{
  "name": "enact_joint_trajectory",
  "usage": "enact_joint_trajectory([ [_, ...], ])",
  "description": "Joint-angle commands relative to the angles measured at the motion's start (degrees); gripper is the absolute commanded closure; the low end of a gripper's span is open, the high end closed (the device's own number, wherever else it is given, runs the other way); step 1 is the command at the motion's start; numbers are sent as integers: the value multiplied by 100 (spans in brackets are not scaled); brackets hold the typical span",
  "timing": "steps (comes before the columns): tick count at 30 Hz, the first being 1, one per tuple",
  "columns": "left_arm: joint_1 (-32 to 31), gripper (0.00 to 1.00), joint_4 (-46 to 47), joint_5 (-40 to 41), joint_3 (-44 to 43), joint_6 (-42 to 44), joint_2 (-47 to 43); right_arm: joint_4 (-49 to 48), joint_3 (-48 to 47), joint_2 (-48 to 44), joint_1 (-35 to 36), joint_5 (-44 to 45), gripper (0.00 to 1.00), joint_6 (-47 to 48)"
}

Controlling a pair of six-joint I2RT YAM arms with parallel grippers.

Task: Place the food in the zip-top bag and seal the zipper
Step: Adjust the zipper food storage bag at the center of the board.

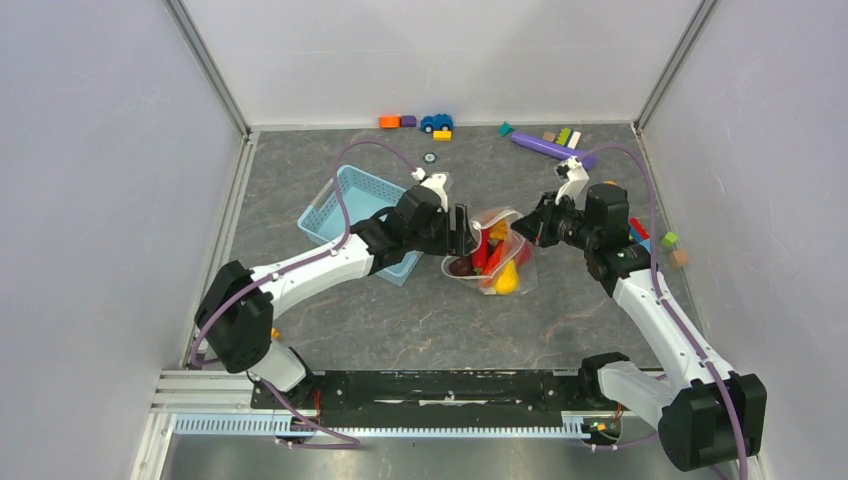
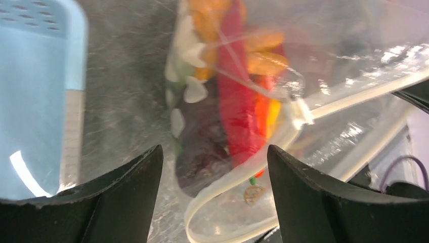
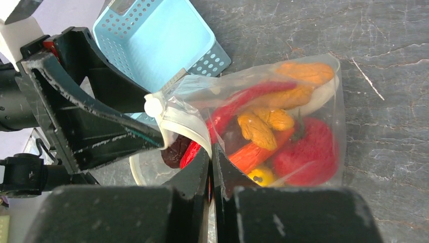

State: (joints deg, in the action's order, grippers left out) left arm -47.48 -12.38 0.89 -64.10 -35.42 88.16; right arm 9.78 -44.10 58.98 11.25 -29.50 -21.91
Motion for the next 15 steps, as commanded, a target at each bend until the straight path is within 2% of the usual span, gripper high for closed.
enact_joint_trajectory([
  [1,-65,19,863,-1249,143,678,100,22,-279,52,-10,93,93,258],
  [4,-150,18,1015,-916,168,1316,137,92,-424,153,-17,4,93,388],
  [7,-173,18,973,-377,-79,1442,238,136,-549,356,-118,-82,93,275],
  [12,-198,20,1207,-1066,-353,1399,426,121,-731,713,-312,-153,94,274],
  [13,-223,26,1211,-1147,-378,1346,464,117,-793,773,-339,-105,94,289],
  [14,-262,40,1204,-1204,-413,1320,492,106,-846,818,-350,-65,94,316],
  [15,-289,63,1201,-1215,-448,1290,524,83,-916,859,-360,-37,94,332],
])
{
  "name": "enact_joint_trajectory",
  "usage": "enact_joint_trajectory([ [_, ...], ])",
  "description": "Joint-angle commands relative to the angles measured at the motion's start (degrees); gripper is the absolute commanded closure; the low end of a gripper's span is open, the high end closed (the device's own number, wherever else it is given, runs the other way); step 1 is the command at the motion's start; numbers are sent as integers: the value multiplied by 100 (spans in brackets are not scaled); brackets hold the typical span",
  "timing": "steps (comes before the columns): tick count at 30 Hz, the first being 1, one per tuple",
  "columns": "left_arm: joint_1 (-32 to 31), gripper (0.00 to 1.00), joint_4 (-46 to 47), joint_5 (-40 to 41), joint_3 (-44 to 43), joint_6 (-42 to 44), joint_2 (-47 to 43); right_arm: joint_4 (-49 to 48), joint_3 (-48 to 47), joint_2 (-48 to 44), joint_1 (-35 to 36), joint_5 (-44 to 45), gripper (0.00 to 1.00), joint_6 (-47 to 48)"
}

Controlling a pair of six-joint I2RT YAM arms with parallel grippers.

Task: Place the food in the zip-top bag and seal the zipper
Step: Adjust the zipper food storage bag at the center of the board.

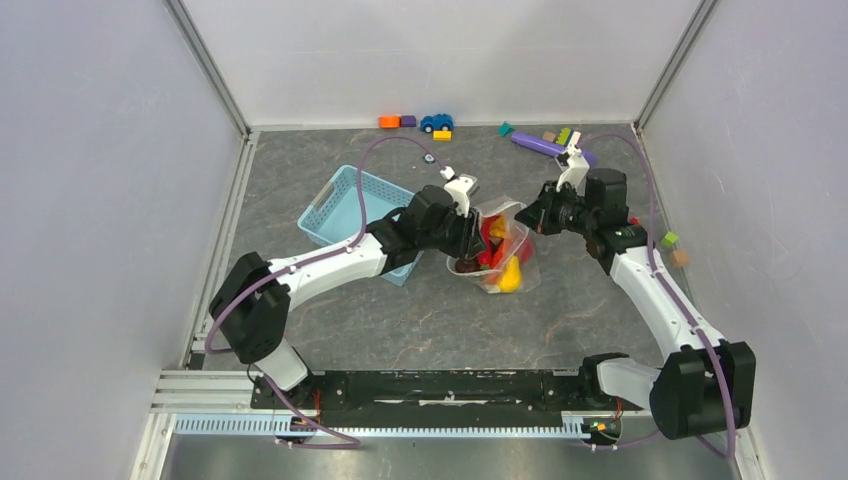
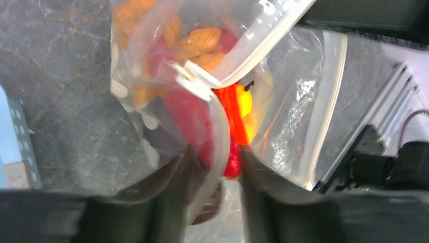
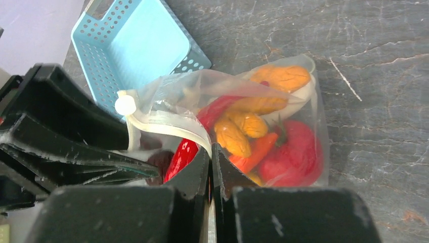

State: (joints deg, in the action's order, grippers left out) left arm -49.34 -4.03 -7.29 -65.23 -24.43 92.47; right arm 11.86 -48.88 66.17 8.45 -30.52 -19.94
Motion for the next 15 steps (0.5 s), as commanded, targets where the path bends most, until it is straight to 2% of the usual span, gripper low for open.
enact_joint_trajectory([
  [1,-137,89,301,-299,-364,125,104,-151,-499,169,-81,72,94,154],
  [2,-162,97,221,-168,-393,2,105,-183,-548,192,-88,37,94,193],
  [7,-167,98,-198,364,-536,-548,-122,-173,-842,306,-81,-421,92,747],
  [11,-172,98,-145,274,-569,-978,-624,186,-1247,479,-88,-710,90,1423],
  [15,-183,98,-134,551,-628,-1651,-998,583,-1625,523,-23,-1033,88,1937],
])
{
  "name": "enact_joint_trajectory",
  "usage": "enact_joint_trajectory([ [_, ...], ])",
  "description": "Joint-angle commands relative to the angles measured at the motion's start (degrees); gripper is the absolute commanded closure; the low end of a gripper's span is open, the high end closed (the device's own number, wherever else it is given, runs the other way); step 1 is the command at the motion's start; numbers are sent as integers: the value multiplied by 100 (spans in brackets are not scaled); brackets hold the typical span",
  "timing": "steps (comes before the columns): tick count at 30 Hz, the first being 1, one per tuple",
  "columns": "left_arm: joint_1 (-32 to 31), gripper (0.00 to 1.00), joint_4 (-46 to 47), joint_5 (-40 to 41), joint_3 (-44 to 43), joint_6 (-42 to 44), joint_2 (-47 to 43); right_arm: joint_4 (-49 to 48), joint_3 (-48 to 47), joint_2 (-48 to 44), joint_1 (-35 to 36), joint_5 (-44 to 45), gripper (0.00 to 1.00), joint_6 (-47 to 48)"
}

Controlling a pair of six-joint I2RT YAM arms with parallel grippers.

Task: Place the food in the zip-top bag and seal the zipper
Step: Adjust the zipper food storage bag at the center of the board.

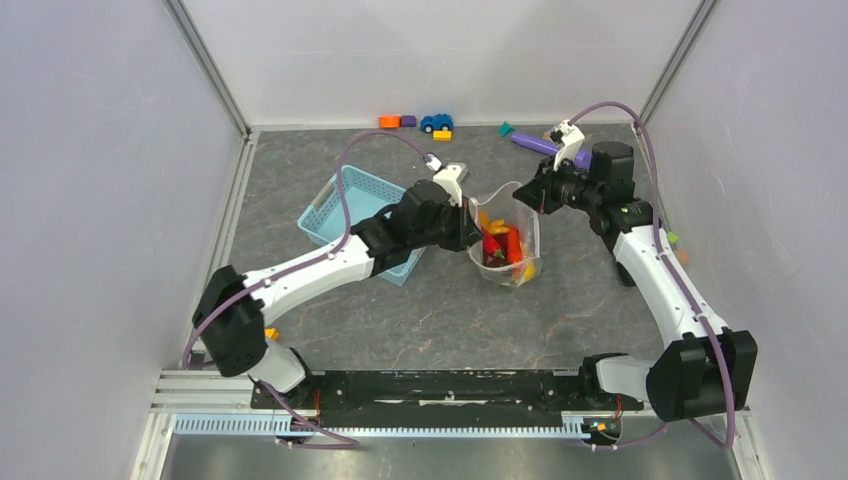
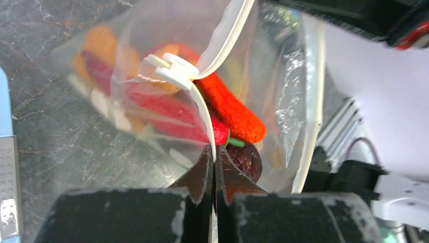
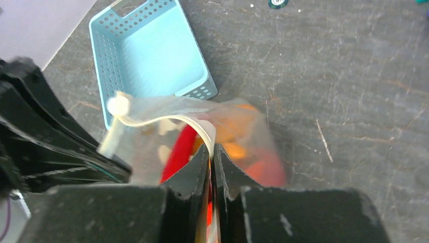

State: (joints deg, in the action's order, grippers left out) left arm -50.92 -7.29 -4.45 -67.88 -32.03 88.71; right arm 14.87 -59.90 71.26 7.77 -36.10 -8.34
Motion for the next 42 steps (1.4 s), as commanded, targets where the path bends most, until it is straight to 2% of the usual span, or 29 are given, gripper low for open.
enact_joint_trajectory([
  [1,-62,98,97,413,-398,-1080,-660,529,-651,32,77,-385,88,941],
  [4,-195,98,-292,1103,-527,-1734,-656,1315,-926,64,142,425,88,768],
  [6,-304,98,-410,1444,-534,-2075,-605,1575,-823,-11,209,634,88,555],
  [10,-566,98,-502,2060,-470,-2437,-487,1508,-140,-453,522,686,88,304],
  [15,-602,98,-455,2126,-576,-2319,-61,1190,714,-1132,1005,530,87,202],
  [19,-591,98,139,1395,-729,-1309,286,985,1033,-1587,1016,138,73,210],
  [24,-466,98,490,-194,-975,411,514,924,1127,-1857,1014,-293,49,669],
  [26,-418,98,468,-493,-980,1129,499,939,1071,-1951,1007,-191,35,786],
  [27,-360,98,405,-607,-997,1405,476,924,1040,-1995,1007,-98,31,782],
  [31,-5,98,333,-1232,-973,2130,396,689,827,-2317,998,76,5,972],
  [32,121,98,338,-1495,-972,2311,408,643,769,-2423,999,91,2,946],
  [37,560,98,73,-3150,-1207,3177,605,236,842,-2983,997,-29,2,914],
  [40,618,98,-524,-3561,-1554,4157,715,138,875,-3251,999,698,2,847],
  [42,626,98,-1262,-3878,-1867,4849,807,142,857,-3338,998,1292,2,842],
])
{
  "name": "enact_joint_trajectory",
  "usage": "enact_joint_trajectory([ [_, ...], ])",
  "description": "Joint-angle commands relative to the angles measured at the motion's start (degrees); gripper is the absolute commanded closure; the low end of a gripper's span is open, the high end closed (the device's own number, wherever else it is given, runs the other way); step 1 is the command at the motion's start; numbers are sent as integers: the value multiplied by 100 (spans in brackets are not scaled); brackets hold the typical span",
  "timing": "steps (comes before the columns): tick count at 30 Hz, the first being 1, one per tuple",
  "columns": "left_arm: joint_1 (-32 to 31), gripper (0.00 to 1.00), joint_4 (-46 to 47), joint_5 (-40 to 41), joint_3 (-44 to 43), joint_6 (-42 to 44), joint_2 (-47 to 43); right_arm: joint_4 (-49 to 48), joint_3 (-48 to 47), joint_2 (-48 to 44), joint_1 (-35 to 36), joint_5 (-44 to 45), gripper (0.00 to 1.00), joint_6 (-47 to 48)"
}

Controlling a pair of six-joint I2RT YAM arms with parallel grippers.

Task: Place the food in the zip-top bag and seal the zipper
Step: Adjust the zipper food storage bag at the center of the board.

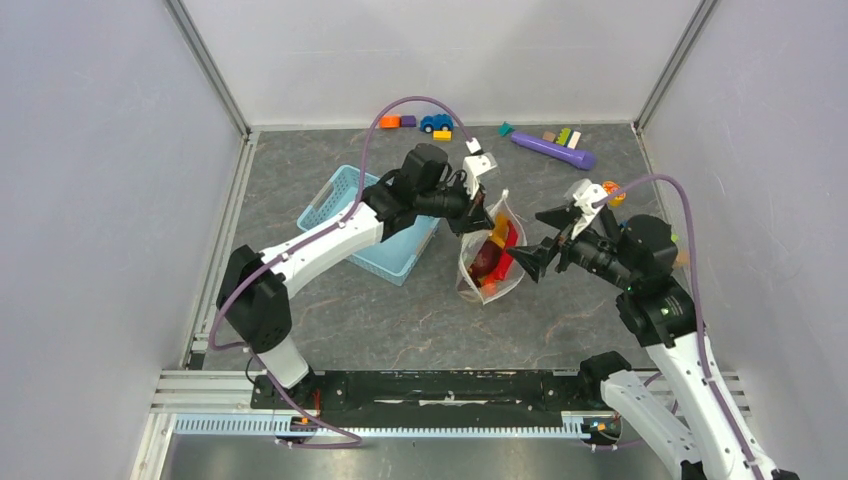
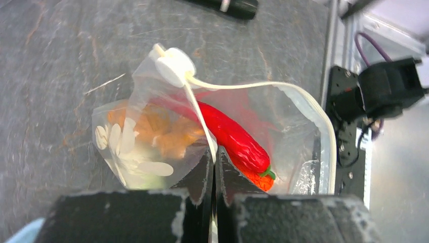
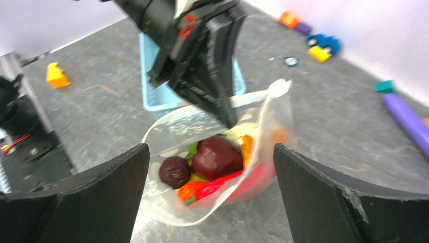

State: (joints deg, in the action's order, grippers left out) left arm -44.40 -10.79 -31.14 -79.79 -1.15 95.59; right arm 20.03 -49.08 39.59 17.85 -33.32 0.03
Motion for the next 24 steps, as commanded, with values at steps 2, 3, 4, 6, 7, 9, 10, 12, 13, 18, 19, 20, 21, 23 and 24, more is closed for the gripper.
enact_joint_trajectory([
  [2,1,98,-1693,-1625,-980,2606,218,-371,-225,-206,-10,1463,2,-129],
  [3,22,98,-2045,-1797,-1091,2991,250,-366,-237,-189,-9,1676,2,-191],
  [4,43,98,-2478,-1977,-1219,3476,280,-364,-244,-170,-10,1885,2,-266],
  [6,63,98,-3127,-2145,-1372,4231,316,-293,-313,-90,-11,2475,2,-464],
  [7,72,98,-3378,-2176,-1448,4464,324,-233,-353,-59,-9,2617,2,-495],
  [9,72,98,-3852,-2227,-1615,5026,347,-172,-333,-10,-8,2656,2,-374],
  [10,72,98,-3945,-2230,-1683,5132,352,-113,-337,15,-14,2620,2,-305],
  [12,72,98,-3951,-2231,-1769,5173,369,48,-318,55,-9,2231,2,-58],
  [13,72,98,-3949,-2230,-1807,5211,387,87,-273,43,-9,1962,2,146],
  [18,72,98,-4393,-2370,-2139,5595,617,183,148,-190,-9,218,3,963],
  [19,72,98,-4545,-2408,-2235,5754,675,152,244,-271,-14,-3,3,1093],
  [20,72,98,-4696,-2436,-2324,5848,714,86,333,-356,-8,-197,3,1156],
  [21,72,98,-4792,-2449,-2383,5932,762,19,427,-435,-9,-312,3,1204],
  [23,72,98,-5012,-2488,-2502,6103,839,-114,541,-540,-9,-499,3,1239],
  [24,72,98,-5102,-2500,-2551,6177,868,-123,564,-554,-9,-557,3,1281],
])
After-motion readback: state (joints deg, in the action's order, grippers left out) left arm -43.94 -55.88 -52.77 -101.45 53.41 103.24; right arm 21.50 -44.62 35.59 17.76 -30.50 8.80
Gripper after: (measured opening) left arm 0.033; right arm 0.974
